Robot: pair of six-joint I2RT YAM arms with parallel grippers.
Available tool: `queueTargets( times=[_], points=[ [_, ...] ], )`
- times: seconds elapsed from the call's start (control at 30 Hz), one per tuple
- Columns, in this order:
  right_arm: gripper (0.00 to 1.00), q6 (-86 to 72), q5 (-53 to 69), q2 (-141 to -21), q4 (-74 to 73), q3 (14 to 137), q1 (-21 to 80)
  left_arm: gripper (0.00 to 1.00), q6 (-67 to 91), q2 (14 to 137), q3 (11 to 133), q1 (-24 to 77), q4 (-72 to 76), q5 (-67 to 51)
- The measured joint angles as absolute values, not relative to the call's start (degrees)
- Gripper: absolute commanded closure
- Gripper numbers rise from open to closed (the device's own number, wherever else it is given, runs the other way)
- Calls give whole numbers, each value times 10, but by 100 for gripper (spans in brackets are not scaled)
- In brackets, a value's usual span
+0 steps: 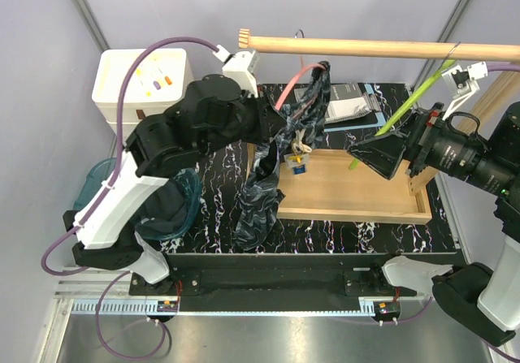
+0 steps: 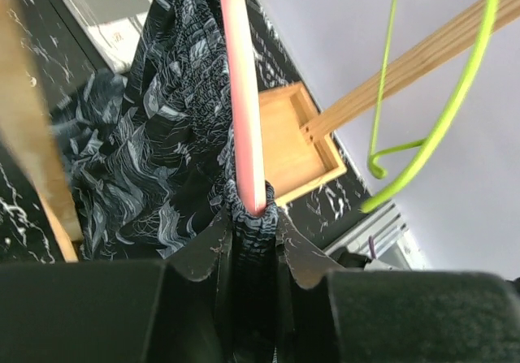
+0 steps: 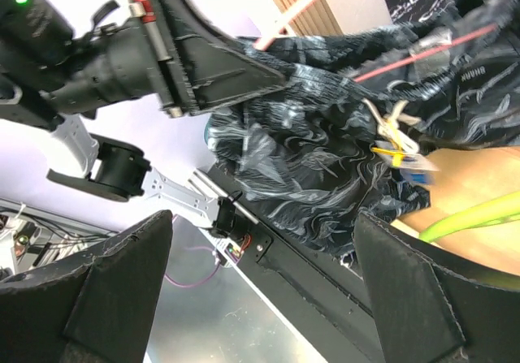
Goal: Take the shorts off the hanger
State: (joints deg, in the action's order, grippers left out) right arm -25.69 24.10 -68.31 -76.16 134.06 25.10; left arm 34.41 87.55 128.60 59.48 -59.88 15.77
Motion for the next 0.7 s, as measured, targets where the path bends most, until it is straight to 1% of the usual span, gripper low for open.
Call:
queueTargets(
  times=[0.17, 0.33, 0.47, 0.7],
  points=[
    [0, -257, 228, -662, -765, 1312, 251, 100, 346, 877, 1248, 595, -596, 139],
    [0, -257, 215, -657, -764, 1272, 251, 100, 343, 839, 1159, 595, -587, 109],
    [0, -254, 214, -671, -764, 1256, 251, 100, 341, 811, 1112, 595, -587, 74],
    [0, -233, 196, -719, -762, 1261, 251, 100, 339, 763, 1078, 595, -565, 14]
  ],
)
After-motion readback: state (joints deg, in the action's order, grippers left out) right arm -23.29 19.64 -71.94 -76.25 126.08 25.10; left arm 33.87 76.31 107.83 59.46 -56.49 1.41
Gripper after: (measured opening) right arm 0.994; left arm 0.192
